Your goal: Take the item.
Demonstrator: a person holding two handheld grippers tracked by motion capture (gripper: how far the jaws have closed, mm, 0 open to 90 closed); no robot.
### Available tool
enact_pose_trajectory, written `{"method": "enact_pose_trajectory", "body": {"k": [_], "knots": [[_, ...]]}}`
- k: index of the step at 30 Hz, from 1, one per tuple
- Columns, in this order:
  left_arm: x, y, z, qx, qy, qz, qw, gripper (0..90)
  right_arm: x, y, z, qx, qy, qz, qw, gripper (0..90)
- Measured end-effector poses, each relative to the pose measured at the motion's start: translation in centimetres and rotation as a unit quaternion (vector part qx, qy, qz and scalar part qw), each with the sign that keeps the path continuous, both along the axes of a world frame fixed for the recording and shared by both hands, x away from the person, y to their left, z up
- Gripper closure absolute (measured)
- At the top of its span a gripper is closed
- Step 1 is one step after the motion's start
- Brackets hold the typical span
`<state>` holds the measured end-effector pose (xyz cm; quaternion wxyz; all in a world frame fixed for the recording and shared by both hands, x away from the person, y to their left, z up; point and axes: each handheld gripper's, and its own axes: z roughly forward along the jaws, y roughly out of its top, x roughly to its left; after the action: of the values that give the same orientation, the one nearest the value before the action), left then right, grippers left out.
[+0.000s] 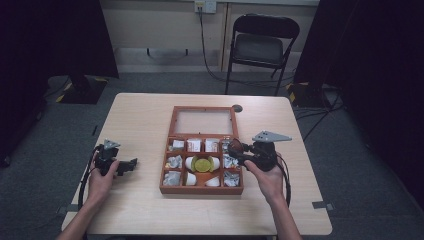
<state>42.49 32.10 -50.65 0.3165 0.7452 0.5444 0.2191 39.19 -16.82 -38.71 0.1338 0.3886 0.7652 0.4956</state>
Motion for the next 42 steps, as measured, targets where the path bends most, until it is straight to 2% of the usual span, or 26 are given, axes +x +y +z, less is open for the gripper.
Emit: {"method": "enact_pose_trajectory", "body": {"k": [18, 23, 25, 26, 33, 42], "knots": [[0.0, 0.0, 0.0, 0.000, 0.000, 0.000, 1.0000, 0.0, 0.5, -2.3, 0.3, 0.005, -0.004, -0.033, 0.9994, 54.5], [0.0, 0.0, 0.0, 0.000, 0.000, 0.000, 1.0000, 0.0, 0.7, -2.8, 0.0, -0.001, -0.003, -0.041, 0.9992, 54.5], [0.0, 0.0, 0.0, 0.000, 0.000, 0.000, 1.0000, 0.0, 0.8, -3.1, -0.1, -0.004, -0.002, -0.045, 0.9990, 54.5], [0.0, 0.0, 0.0, 0.000, 0.000, 0.000, 1.0000, 0.0, 0.9, -3.3, -0.3, -0.013, -0.002, -0.053, 0.9985, 54.5], [0.0, 0.0, 0.0, 0.000, 0.000, 0.000, 1.0000, 0.0, 1.2, -4.3, -1.2, -0.017, 0.011, -0.068, 0.9975, 54.5], [0.0, 0.0, 0.0, 0.000, 0.000, 0.000, 1.0000, 0.0, 1.9, -5.2, -2.8, -0.040, 0.027, -0.086, 0.9951, 54.5]]}}
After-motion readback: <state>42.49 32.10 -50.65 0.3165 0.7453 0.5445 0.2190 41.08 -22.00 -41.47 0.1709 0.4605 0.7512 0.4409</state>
